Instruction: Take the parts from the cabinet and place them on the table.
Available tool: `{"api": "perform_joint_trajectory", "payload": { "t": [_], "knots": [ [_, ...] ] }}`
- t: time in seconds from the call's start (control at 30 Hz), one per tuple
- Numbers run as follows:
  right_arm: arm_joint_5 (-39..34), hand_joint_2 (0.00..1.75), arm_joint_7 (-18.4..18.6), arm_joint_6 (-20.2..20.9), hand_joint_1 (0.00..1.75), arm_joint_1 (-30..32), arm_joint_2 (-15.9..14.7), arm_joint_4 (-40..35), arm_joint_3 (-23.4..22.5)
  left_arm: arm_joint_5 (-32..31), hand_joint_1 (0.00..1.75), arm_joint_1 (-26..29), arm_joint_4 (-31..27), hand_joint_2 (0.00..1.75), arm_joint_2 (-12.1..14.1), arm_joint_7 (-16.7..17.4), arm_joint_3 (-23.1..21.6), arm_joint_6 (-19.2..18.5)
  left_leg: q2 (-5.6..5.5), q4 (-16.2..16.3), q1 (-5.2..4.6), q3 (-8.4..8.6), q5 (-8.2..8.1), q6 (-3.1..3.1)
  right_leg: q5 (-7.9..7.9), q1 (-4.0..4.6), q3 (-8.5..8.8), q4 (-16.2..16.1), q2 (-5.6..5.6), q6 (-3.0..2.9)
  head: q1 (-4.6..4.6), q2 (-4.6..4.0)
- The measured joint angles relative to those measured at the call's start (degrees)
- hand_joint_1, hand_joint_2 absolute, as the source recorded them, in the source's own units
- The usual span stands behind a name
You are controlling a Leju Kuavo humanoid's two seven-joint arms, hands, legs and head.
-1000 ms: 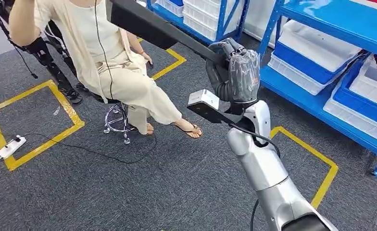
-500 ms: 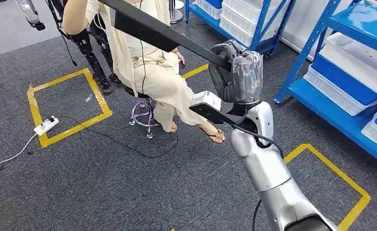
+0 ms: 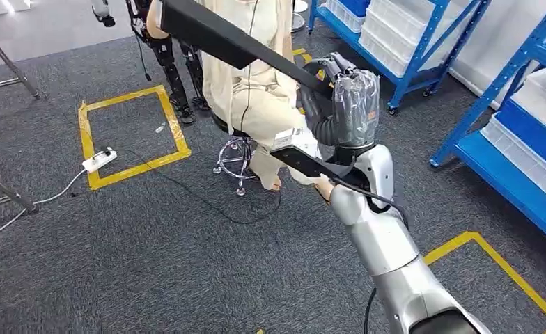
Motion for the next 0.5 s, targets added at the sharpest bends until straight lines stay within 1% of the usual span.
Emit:
{"api": "perform_joint_trajectory", "payload": {
  "t": [0.03, 0.07, 0.1, 0.13, 0.17, 0.2, 0.23, 0.27, 0.3, 0.33, 0.37, 0.4, 0.43, 0.47, 0.5],
  "knots": [
    [0.09, 1.75, 0.00, 0.00, 1.75, 0.06, -0.02, -0.11, 0.05, 0.00, 0.00, 0.01, 0.00, 1.75, 0.00, 0.00, 0.00, 0.00, -0.52, -0.64, 0.42, 0.50, 0.44, 0.77, -0.59, -0.19, -0.50, 0.54, 0.26, 0.51, 0.00, 0.00],
    [0.09, 1.75, 0.02, 0.00, 1.75, 0.02, -0.04, -0.13, 0.09, 0.00, 0.00, -0.01, 0.00, 1.75, 0.00, 0.00, 0.00, 0.02, -0.81, -0.72, 0.18, 0.59, 0.49, 1.18, -1.68, -0.55, -0.93, 2.54, 2.27, 0.31, 0.11, -0.02],
    [0.11, 1.75, 0.02, 0.00, 1.75, -0.01, -0.06, -0.17, 0.07, 0.00, 0.00, -0.08, -0.02, 1.75, 0.07, 0.00, 0.00, 0.02, -1.18, -0.71, 0.15, 0.55, 0.53, 1.69, -3.48, -0.66, -2.75, 6.25, 3.68, -0.14, 0.11, 0.00],
    [0.07, 1.75, 0.02, 0.00, 1.75, 0.09, -0.22, -0.15, 0.07, 0.00, 0.00, -0.12, -0.04, 1.75, 0.13, 0.00, 0.00, 0.02, -1.75, -0.71, 0.13, 0.52, 0.49, 1.80, -5.40, -0.79, -5.21, 11.12, 4.47, -0.47, 0.31, -0.02],
    [0.07, 1.75, 0.02, 0.00, 1.75, 0.23, -0.28, -0.15, 0.07, 0.00, 0.00, -0.10, -0.04, 1.75, 0.15, 0.00, 0.00, 0.02, -2.38, -0.70, 0.06, 0.49, 0.45, 1.86, -7.01, -0.79, -7.96, 16.06, 4.83, -0.56, 0.35, -0.02],
    [0.09, 1.75, 0.02, 0.00, 1.75, 0.36, -0.37, -0.15, 0.07, 0.02, 0.00, -0.04, -0.04, 1.75, 0.15, 0.00, 0.00, 0.02, -2.98, -0.69, -0.05, 0.49, 0.43, 1.90, -7.63, -0.72, -9.82, 19.16, 5.01, -0.36, 0.35, -0.02],
    [0.11, 1.75, 0.02, 0.00, 1.75, 0.47, -0.48, -0.15, 0.13, 0.02, 0.00, -0.03, -0.04, 1.75, 0.15, 0.00, 0.00, 0.02, -3.77, -0.68, -0.18, 0.49, 0.43, 1.90, -7.16, -0.72, -10.44, 19.48, 5.18, -0.02, 0.31, -0.02],
    [0.11, 1.75, 0.02, 0.00, 1.75, 0.47, -0.52, -0.15, 0.13, 0.02, 0.00, -0.03, -0.02, 1.75, 0.15, 0.00, 0.00, 0.02, -4.48, -0.65, -0.26, 0.52, 0.43, 1.90, -5.56, -0.71, -9.49, 16.77, 5.25, 0.42, 0.37, -0.02],
    [0.11, 1.75, 0.02, 0.07, 1.75, 0.43, -0.54, -0.15, 0.18, 0.02, 0.00, -0.03, -0.02, 1.75, 0.13, 0.00, 0.00, 0.02, -5.13, -0.65, -0.29, 0.63, 0.43, 1.89, -3.40, -0.70, -7.46, 12.18, 5.45, 0.84, 0.31, -0.02],
    [0.11, 1.75, 0.02, 0.13, 1.75, 0.36, -0.54, -0.15, 0.20, 0.02, 0.00, -0.03, -0.02, 1.75, 0.11, 0.00, 0.00, 0.02, -5.75, -0.64, -0.30, 0.75, 0.42, 1.87, -1.07, -0.72, -4.95, 6.68, 6.22, 1.08, 0.35, -0.02],
    [0.11, 1.75, 0.02, 0.29, 1.75, 0.26, -0.54, -0.15, 0.24, 0.09, 0.00, -0.03, -0.02, 1.75, 0.11, 0.00, 0.00, 0.02, -6.19, -0.65, -0.24, 0.67, 0.43, 1.82, 0.47, -0.82, -3.06, 2.28, 8.38, 1.07, 0.35, -0.02],
    [0.09, 1.75, 0.02, 0.53, 1.75, 0.10, -0.52, -0.15, 0.29, 0.11, 0.00, -0.09, -0.02, 1.75, 0.11, 0.00, 0.00, 0.04, -6.79, -0.28, -0.75, 0.44, 0.32, 1.45, 1.13, -0.51, -2.29, 1.09, 8.98, 0.46, 0.31, 0.00],
    [0.07, 1.75, 0.02, 0.74, 1.75, -0.17, -0.55, -0.13, 0.37, 0.11, 0.00, -0.02, -0.02, 1.75, 0.09, 0.00, 0.02, 0.09, -7.19, -0.38, -0.65, 0.29, 0.36, 1.19, 1.35, -0.44, -2.48, 1.12, 8.38, 0.02, 0.27, -0.02],
    [0.07, 1.75, 0.02, 0.87, 1.75, -0.33, -0.50, -0.13, 0.44, 0.13, 0.00, 0.10, -0.02, 1.75, 0.07, 0.00, 0.02, 0.09, -7.59, -0.45, -0.54, 0.21, 0.49, 0.93, 1.29, -0.15, -2.55, 1.28, 8.09, -0.26, 0.24, -0.02],
    [0.07, 1.75, 0.02, 0.96, 1.75, -0.52, -0.44, -0.11, 0.53, 0.13, 0.00, 0.23, -0.02, 1.75, 0.04, 0.00, 0.04, 0.11, -7.98, -0.56, -0.41, 0.16, 0.59, 0.68, 1.40, -0.16, -2.48, 1.28, 7.70, -0.50, 0.28, 0.00]
  ]
}}
